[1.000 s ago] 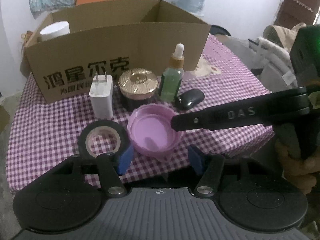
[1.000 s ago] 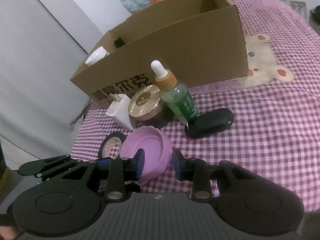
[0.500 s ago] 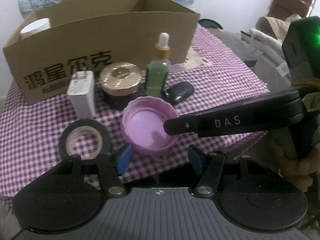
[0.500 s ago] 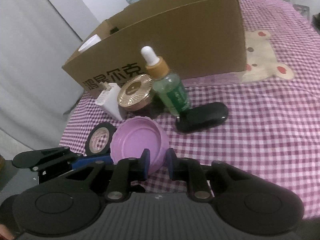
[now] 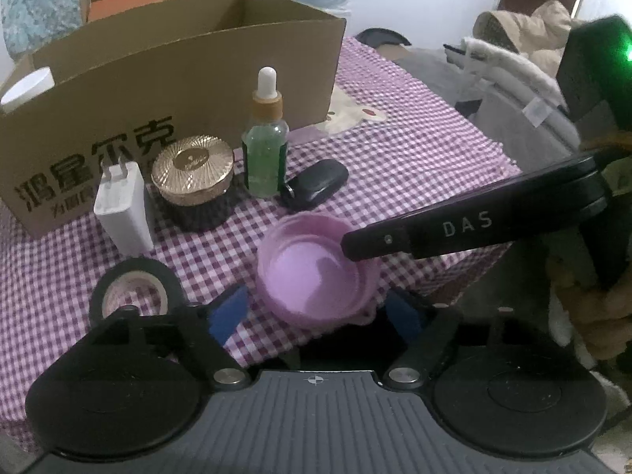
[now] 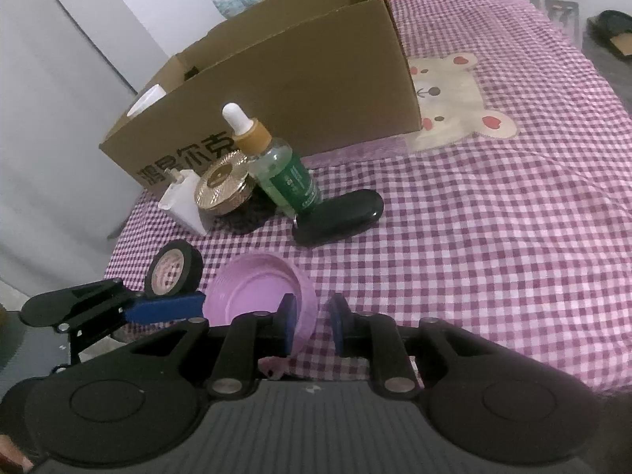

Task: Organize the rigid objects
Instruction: 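Close the right gripper on the pink plastic lid rim and lift, then carry the pink lid over and down into the cardboard box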

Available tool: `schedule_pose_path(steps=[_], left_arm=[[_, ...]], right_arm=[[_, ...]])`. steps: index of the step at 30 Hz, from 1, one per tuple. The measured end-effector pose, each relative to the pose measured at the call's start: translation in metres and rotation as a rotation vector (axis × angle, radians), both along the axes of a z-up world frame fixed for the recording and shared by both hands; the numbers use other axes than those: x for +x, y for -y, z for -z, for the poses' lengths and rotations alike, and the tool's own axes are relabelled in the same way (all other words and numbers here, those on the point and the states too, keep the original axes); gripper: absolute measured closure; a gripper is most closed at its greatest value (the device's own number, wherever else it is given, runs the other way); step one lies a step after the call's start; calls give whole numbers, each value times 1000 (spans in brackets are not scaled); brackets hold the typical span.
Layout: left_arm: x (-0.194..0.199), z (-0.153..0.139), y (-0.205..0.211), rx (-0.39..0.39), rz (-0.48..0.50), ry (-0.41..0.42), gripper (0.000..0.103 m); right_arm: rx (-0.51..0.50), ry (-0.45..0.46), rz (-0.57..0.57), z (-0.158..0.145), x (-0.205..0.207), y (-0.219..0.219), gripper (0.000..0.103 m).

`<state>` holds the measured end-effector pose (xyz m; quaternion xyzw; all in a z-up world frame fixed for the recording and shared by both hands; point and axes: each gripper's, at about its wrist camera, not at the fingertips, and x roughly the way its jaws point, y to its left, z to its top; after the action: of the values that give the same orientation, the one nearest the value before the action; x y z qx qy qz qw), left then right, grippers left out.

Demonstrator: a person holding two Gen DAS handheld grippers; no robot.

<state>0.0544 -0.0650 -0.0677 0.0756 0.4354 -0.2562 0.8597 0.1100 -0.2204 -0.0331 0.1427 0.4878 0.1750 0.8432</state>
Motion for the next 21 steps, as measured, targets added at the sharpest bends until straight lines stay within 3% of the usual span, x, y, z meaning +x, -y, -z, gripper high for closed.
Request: schedule_pose_path(steps=[8, 21], left_arm=[[9, 5, 9, 61, 17, 19, 19], [20, 10, 19, 40, 22, 15, 27]], right_arm=[[-14, 8, -14, 4, 6, -5, 82], [26, 16, -23, 10, 11, -3, 82]])
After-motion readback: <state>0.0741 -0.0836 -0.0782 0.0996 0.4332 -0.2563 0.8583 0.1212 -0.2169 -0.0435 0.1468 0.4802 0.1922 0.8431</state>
